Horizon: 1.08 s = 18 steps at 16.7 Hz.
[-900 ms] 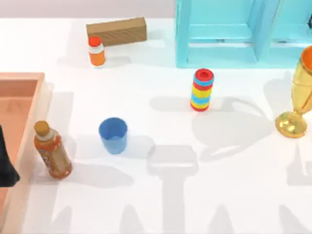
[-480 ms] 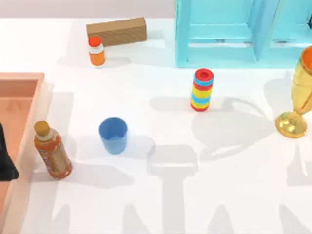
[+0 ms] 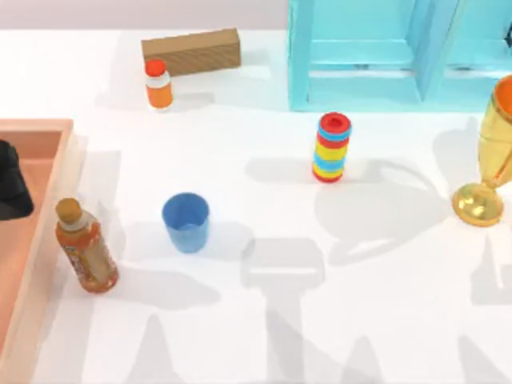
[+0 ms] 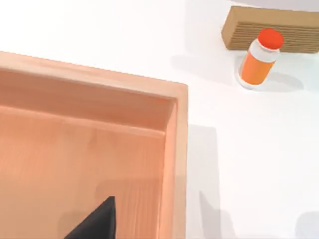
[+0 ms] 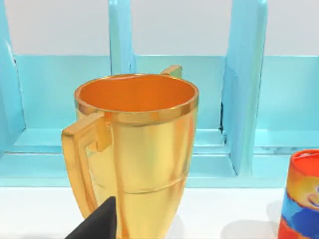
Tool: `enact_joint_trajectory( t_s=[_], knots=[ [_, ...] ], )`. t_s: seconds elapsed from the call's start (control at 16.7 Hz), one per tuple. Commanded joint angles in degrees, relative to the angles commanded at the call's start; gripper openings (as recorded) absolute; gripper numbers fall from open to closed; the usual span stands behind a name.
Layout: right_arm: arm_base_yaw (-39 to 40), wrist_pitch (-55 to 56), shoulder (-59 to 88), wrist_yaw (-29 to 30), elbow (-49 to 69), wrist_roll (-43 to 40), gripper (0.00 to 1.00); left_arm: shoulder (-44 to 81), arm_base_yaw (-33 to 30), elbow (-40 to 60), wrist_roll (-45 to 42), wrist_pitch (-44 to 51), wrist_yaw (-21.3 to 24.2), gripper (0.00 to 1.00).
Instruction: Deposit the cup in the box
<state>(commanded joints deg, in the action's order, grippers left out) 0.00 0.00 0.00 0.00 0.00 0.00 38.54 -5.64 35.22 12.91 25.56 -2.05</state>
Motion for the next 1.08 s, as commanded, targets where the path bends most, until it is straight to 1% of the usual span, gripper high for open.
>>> enact_joint_trajectory(
  t_s=[0.3, 0.66, 0.9, 1.08],
  knots=[
    [0.0, 0.0, 0.0, 0.0, 0.0, 0.0, 1.00, 23.9, -6.4, 25.3, 7.9, 14.8, 0.6, 1.00],
    [0.0, 0.0, 0.0, 0.0, 0.0, 0.0, 1.00, 53.7, -16.3, 52.9, 14.9, 33.0, 1.9, 1.00],
    [0.0, 0.0, 0.0, 0.0, 0.0, 0.0, 1.00, 70.9, -22.5, 65.5, 17.3, 44.0, 2.2, 1.00],
    [0.0, 0.0, 0.0, 0.0, 0.0, 0.0, 1.00, 79.1, -25.8, 71.0, 18.0, 49.9, 2.2, 1.00]
  ],
)
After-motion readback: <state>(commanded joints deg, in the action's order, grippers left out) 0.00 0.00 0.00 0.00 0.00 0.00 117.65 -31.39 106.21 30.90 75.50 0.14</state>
